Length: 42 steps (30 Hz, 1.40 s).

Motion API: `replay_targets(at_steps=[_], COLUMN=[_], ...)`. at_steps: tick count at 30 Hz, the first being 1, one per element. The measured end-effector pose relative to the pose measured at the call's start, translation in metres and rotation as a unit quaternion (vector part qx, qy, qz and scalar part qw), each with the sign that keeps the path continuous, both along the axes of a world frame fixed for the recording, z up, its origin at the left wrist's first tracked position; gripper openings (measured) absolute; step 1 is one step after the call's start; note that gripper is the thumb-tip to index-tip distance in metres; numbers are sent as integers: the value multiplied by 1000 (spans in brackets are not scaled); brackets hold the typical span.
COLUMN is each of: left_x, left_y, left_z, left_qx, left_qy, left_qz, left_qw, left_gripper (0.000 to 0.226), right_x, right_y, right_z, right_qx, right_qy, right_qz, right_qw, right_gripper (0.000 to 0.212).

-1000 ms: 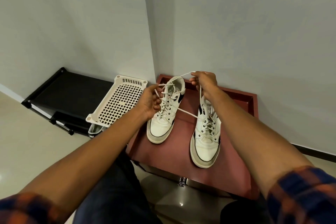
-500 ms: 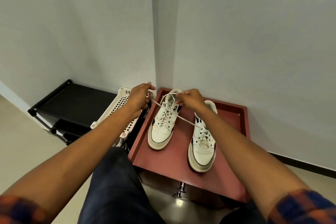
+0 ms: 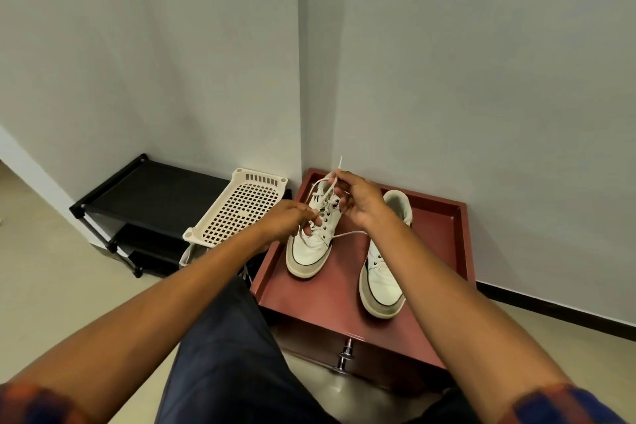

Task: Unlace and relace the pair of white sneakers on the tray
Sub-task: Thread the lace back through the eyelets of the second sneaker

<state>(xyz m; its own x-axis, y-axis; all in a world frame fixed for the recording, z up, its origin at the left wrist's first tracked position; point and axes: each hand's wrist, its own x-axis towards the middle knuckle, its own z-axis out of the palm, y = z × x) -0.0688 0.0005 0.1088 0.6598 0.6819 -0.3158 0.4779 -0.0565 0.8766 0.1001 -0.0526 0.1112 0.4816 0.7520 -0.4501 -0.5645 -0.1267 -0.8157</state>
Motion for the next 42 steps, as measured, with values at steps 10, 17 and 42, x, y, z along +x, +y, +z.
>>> replay_targets(at_steps=[10,17,42], left_x=[51,85,190], left_y=[-25,-43,-38], left_z=[-24,-51,-63], left_qx=[-3,40,415], left_qy=[-52,-68,103], left_qz=[16,36,-276], left_qw=[999,996,861], left_gripper=[14,21,19], right_x=[-11,-19,126], right_y=[-70,-82,-120], right_z=[-58,-82,-102], right_qx=[-13,-44,-109], right_qy=[-127,-158,-105], right_qz=[-31,-76,-81], right_qw=[991,984,985], right_gripper=[3,18,17])
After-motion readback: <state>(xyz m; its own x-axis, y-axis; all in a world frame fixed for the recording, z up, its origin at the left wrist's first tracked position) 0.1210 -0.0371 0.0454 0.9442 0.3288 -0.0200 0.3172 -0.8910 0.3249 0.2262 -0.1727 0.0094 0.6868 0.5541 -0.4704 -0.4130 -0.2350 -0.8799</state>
